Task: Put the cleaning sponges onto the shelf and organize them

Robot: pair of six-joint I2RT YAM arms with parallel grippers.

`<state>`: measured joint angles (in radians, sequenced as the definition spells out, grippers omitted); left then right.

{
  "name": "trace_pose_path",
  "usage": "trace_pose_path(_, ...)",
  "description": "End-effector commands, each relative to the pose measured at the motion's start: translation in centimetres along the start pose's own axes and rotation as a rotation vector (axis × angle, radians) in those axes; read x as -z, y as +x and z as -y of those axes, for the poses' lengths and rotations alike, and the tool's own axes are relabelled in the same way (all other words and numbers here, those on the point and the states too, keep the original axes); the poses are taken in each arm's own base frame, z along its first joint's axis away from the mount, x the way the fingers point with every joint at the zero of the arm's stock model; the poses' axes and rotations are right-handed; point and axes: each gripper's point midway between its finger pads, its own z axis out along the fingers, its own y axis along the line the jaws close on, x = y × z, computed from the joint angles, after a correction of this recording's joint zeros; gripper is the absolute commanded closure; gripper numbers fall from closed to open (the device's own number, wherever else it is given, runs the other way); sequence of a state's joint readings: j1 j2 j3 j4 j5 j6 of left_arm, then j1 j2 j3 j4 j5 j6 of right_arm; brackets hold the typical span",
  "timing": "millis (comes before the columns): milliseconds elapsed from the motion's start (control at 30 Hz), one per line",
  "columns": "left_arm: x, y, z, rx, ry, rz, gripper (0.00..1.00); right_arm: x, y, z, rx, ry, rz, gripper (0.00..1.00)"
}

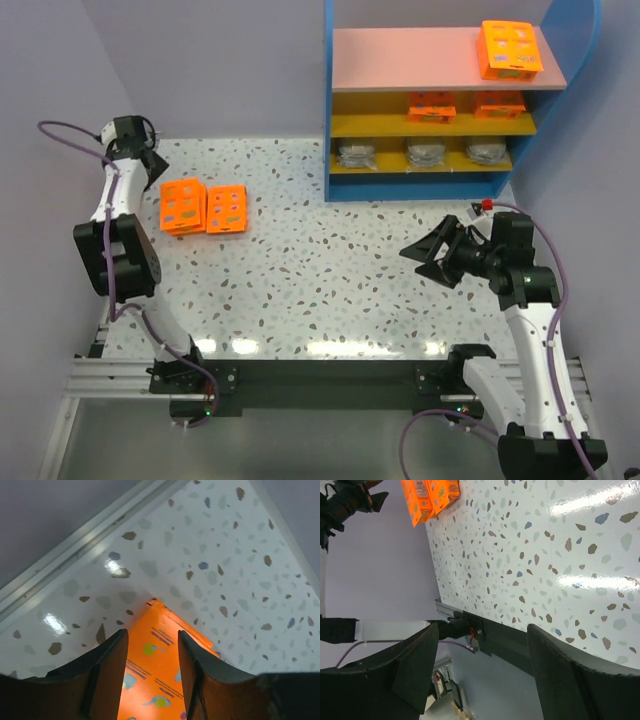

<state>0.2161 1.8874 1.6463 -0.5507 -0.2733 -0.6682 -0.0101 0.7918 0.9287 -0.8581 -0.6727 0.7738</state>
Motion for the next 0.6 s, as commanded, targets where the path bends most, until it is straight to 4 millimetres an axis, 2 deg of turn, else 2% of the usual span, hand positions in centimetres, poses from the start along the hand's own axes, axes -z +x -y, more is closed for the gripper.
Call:
trace_pose_path(0,-2.5,-0.8,-6.2,0.095,-0.14,-0.016,0.51,-0.1,0.3,-0.3,0.036,-0.029,-0.02,0.25)
trace_pose_path(67,-4.5,0.7,-6.0,0.076,-0.08,-0.088,0.55,-0.4,0.7,-0.4,0.044,-0.038,-0.041,0.25)
trace_pose_path(133,-5.7,1.9,-5.4,0.048,-0.039,-0.137,0.58,-0.8,0.6,-0.4,0.039,-0.041,-0.051,0.25)
trace_pose_path(200,-6.7,3.9,-4.8,0.031,0.009,-0.197,0.62,-1.1,0.4,-0.5,0.039,-0.04,-0.053,0.25)
trace_pose_path(367,-6.7,7.3,-3.4,0.029,0.163,-0.244,0.66,-1.6,-0.1,-0.8,0.053,-0.034,-0.062,0.25)
trace_pose_path(467,-6.5,9.2,-2.6,-0.009,0.209,-0.282,0.68,-2.0,-0.2,-0.9,0.054,-0.035,-0.074,0.25)
trace_pose_path(567,-6.4,11.1,-2.6,-0.034,0.214,-0.32,0.7,-2.3,-0.2,-0.8,0.056,-0.032,-0.082,0.25)
